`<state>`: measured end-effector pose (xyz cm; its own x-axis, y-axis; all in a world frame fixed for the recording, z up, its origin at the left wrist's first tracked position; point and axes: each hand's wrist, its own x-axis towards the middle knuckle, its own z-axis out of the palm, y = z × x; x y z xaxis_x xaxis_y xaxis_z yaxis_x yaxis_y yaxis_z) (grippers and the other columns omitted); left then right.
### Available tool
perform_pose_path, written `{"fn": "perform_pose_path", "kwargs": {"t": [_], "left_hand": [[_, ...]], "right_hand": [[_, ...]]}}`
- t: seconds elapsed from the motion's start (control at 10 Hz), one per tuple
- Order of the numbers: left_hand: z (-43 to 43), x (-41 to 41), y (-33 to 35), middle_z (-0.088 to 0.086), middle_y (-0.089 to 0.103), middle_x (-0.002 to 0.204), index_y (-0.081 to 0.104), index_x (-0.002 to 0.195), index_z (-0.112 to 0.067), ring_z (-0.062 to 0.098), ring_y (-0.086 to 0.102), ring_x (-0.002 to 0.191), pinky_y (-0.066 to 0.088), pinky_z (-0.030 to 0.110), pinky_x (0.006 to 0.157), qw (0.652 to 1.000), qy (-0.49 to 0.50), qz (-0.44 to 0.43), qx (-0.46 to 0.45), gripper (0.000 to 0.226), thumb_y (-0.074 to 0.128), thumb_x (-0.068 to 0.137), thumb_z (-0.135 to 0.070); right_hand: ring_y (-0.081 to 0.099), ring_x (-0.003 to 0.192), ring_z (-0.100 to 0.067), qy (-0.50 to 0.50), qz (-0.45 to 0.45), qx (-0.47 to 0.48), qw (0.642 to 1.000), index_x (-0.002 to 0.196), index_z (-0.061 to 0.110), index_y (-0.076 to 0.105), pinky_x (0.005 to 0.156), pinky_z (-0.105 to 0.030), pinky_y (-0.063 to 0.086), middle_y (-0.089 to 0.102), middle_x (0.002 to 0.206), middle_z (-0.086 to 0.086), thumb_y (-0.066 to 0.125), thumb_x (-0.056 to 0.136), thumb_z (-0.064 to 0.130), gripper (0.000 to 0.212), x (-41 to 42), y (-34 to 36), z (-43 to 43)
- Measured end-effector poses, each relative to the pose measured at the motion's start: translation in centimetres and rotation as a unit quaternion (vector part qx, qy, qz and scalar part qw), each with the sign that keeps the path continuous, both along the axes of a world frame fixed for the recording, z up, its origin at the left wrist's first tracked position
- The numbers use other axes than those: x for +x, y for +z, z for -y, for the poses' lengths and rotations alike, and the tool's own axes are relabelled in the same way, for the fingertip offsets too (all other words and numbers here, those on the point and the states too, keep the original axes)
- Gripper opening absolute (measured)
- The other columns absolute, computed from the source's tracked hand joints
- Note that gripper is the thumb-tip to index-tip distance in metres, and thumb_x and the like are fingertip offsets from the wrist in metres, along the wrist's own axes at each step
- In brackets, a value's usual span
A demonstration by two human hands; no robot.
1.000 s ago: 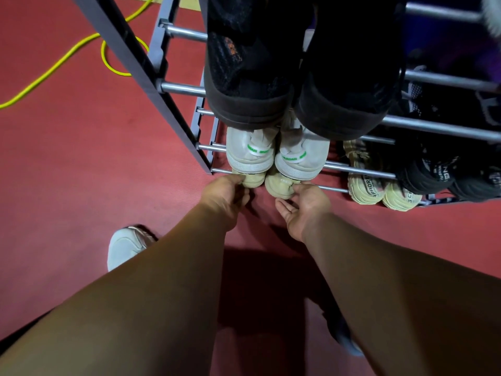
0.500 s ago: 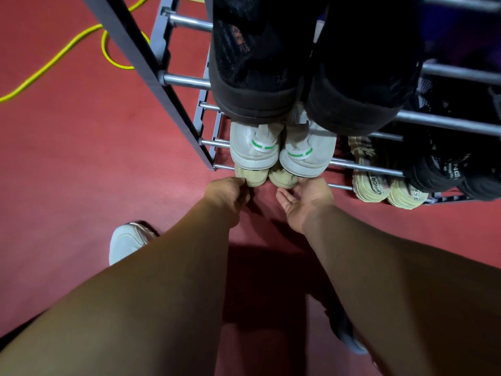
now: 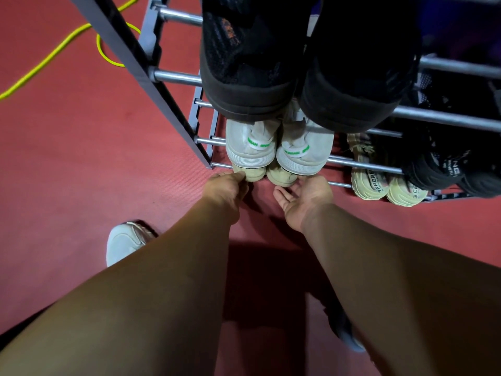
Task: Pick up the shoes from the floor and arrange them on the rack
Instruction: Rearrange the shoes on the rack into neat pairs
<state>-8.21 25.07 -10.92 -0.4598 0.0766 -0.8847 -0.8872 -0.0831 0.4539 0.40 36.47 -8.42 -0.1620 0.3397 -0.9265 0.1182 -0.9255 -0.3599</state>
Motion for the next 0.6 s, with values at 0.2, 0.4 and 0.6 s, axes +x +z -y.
{"fn": "perform_pose_path", "kwargs": {"t": [0.2,0.4,0.6], "left_hand": [[0.1,0.2,-0.1,0.018,0.068,0.104,0.059,0.125,0.006,0.019,0.066,0.074,0.058,0.019,0.058,1.000,0.005,0.002,0.004,0.034,0.067,0.092,-0.001],[0.1,0.3,-0.4,0.013,0.071,0.098,0.064,0.118,0.003,0.017,0.067,0.074,0.060,0.021,0.062,1.000,0.008,0.014,0.001,0.031,0.071,0.089,-0.007],[0.5,1.1,1.5,0.006,0.064,0.075,0.069,0.088,-0.007,0.015,0.053,0.056,0.048,0.028,0.060,0.994,-0.104,0.009,-0.043,0.004,0.071,0.087,-0.010]], "right_hand": [[0.069,0.104,-0.029,0.001,-0.002,-0.001,1.000,0.118,0.013,0.066,0.095,-0.042,0.057,0.069,0.123,-0.009,0.050,0.099,0.027,0.029,0.0,-0.2,-0.1],[0.069,0.104,-0.029,0.009,0.008,-0.002,1.000,0.117,0.012,0.067,0.089,-0.041,0.058,0.069,0.123,-0.008,0.048,0.099,0.026,0.030,0.1,-0.1,-0.2],[0.068,0.096,-0.027,0.093,0.048,0.004,0.994,0.129,0.017,0.064,0.064,-0.038,0.059,0.064,0.128,-0.007,0.049,0.104,0.021,0.030,0.2,0.9,-0.3]]}}
